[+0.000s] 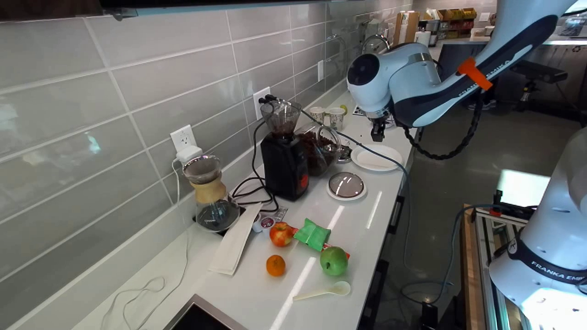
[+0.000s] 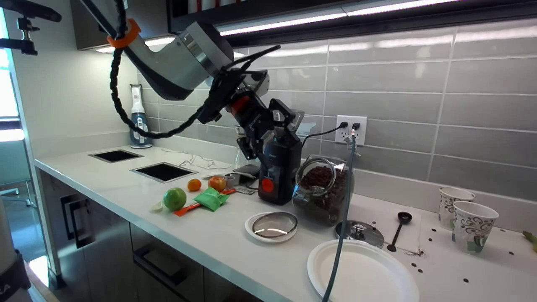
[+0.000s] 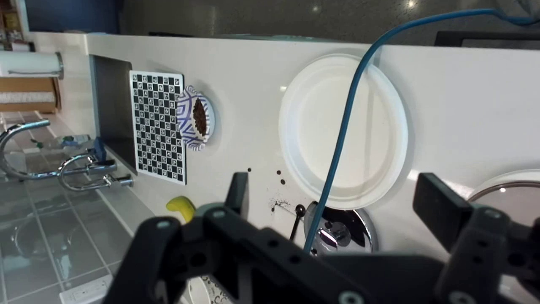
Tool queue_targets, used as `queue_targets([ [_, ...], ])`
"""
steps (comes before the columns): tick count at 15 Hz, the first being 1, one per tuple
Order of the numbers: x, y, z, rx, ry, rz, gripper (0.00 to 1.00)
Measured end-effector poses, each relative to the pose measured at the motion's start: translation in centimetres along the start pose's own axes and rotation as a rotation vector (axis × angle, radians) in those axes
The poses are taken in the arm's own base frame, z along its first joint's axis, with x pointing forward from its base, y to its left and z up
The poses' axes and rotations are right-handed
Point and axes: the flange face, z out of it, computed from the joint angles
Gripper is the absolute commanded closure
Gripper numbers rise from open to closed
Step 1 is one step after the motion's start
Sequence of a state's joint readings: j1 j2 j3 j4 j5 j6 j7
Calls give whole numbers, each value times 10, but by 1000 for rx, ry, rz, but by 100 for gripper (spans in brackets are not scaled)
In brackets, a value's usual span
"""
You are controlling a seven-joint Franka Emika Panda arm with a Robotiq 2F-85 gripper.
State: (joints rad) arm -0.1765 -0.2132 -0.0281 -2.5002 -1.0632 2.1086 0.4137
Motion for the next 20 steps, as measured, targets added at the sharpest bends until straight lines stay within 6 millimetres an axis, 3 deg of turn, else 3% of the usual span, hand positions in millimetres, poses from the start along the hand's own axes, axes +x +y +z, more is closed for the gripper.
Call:
queue_targets([
  [8,48,-22,37,34,105,23,0],
  [20,110,-67,62,114,55,117,0],
])
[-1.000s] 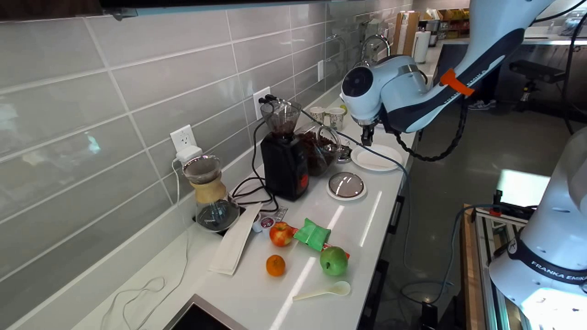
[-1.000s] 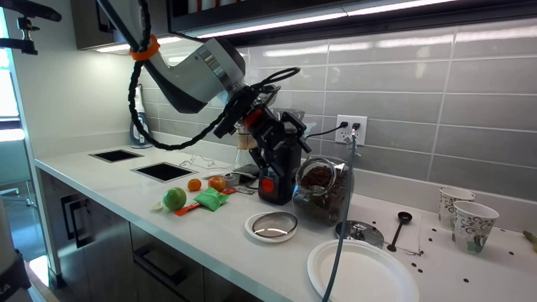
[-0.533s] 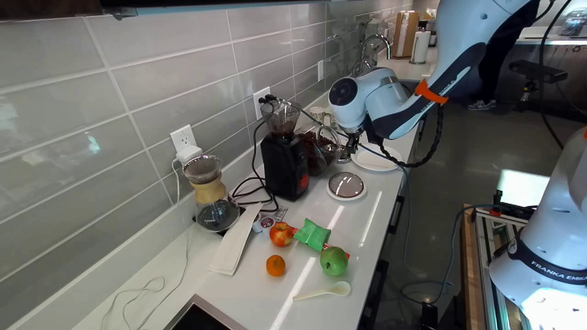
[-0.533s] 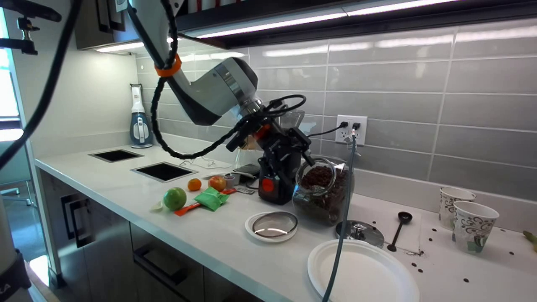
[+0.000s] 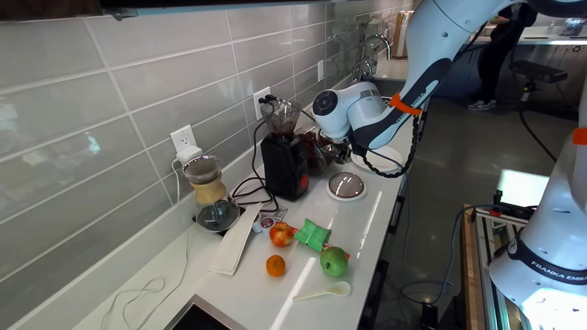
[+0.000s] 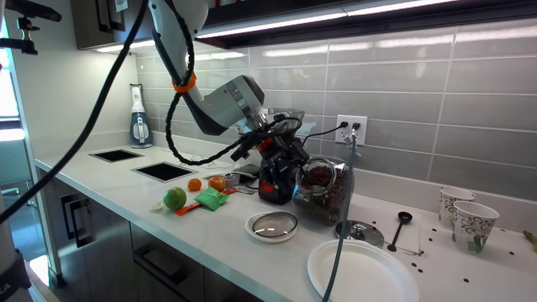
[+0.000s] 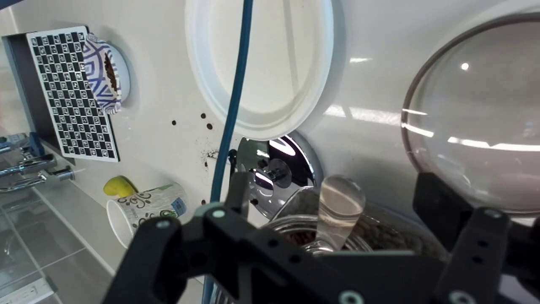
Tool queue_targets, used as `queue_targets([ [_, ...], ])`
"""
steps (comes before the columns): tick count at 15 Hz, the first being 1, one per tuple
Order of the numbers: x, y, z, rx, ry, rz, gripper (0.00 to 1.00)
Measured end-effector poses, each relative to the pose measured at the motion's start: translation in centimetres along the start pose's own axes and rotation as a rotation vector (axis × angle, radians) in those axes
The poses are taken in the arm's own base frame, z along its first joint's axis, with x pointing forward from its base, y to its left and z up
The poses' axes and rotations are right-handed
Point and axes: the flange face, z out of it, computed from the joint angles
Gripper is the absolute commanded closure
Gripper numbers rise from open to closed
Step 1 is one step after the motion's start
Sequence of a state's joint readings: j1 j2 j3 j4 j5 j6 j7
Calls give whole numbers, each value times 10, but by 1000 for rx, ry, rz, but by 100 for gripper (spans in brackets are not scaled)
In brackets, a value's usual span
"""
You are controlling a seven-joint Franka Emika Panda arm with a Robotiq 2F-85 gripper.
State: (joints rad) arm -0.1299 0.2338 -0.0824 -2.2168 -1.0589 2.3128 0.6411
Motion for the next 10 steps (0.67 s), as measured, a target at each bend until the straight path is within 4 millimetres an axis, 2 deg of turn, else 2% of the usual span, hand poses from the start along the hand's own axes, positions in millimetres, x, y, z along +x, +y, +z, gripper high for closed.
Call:
queue_targets([
  [6,4,-5,4,2,-9,-6,0],
  [10,6,-20,12,-31,-47,-38,0],
])
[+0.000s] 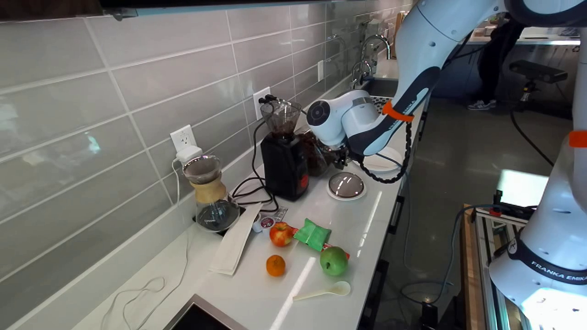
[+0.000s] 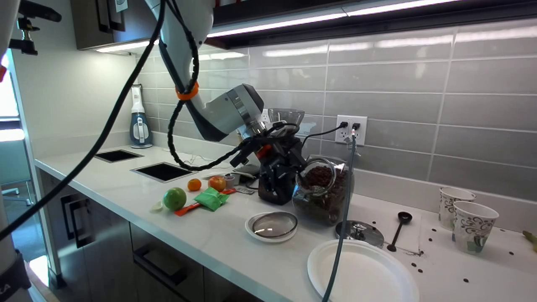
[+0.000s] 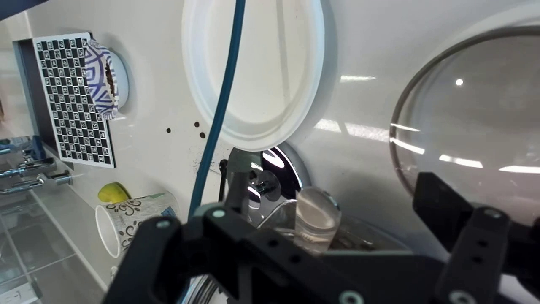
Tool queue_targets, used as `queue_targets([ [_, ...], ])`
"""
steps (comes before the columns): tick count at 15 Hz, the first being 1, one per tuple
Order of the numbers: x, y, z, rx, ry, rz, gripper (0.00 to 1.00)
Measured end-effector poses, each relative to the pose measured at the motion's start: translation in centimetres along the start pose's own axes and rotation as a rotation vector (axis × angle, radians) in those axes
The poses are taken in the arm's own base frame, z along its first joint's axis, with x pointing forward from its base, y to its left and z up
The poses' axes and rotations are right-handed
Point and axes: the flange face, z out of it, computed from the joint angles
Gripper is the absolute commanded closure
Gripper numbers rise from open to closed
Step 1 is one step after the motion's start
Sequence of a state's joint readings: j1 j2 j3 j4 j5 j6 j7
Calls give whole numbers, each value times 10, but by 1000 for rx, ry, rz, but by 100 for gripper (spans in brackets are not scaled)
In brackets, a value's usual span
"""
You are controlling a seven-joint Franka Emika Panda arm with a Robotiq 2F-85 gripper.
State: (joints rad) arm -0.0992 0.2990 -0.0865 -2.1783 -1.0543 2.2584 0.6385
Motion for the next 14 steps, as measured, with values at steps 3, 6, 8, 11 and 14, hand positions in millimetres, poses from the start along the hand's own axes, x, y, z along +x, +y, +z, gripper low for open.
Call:
queue_targets([
  [3,6,-9,4,-38,-20,-21,0],
  [6,14,-11,3,-86,-3,-37,0],
  [8,19,-11,2,-110,17,-43,0],
  [11,22,-12,0,-136,30,-50,30],
  [14,23,-14,0,-156,20,-53,47],
])
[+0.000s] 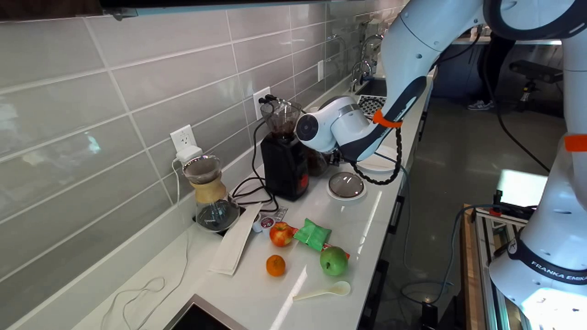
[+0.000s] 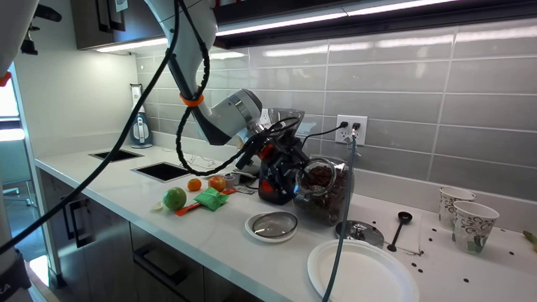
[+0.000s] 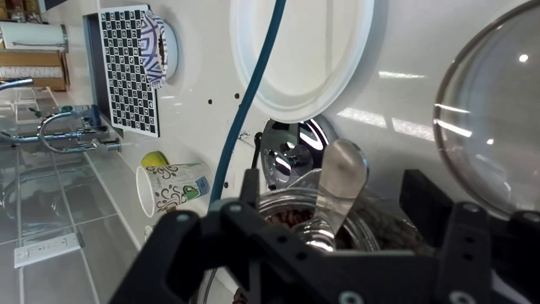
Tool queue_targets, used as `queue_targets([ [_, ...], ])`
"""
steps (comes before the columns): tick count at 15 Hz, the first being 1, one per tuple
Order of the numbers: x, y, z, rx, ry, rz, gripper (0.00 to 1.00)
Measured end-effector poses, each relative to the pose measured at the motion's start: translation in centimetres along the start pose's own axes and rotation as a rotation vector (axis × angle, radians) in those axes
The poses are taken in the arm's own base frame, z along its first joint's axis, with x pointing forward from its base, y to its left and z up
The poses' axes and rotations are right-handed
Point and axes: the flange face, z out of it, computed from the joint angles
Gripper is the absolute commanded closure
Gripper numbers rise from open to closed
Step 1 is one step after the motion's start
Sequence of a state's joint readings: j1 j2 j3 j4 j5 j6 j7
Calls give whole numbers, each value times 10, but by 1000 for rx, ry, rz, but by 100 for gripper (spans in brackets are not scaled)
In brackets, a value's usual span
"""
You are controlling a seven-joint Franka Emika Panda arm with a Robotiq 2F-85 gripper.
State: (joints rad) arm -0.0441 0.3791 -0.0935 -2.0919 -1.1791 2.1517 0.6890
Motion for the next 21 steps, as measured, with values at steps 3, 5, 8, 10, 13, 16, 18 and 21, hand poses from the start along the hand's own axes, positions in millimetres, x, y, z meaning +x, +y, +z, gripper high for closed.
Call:
queue_targets([
  [3,-1,-2,3,-13,-17,-2,65],
  [5,-2,-3,5,-21,-28,-4,85],
  [8,-2,-4,6,-25,-32,-7,100],
  [10,0,-4,7,-29,-28,-8,100],
  [13,2,-4,8,-30,-27,-9,99],
  [16,3,-4,8,-31,-27,-9,99],
  [18,3,-1,6,-30,-22,-9,99],
  [21,6,14,1,-3,14,-1,99],
])
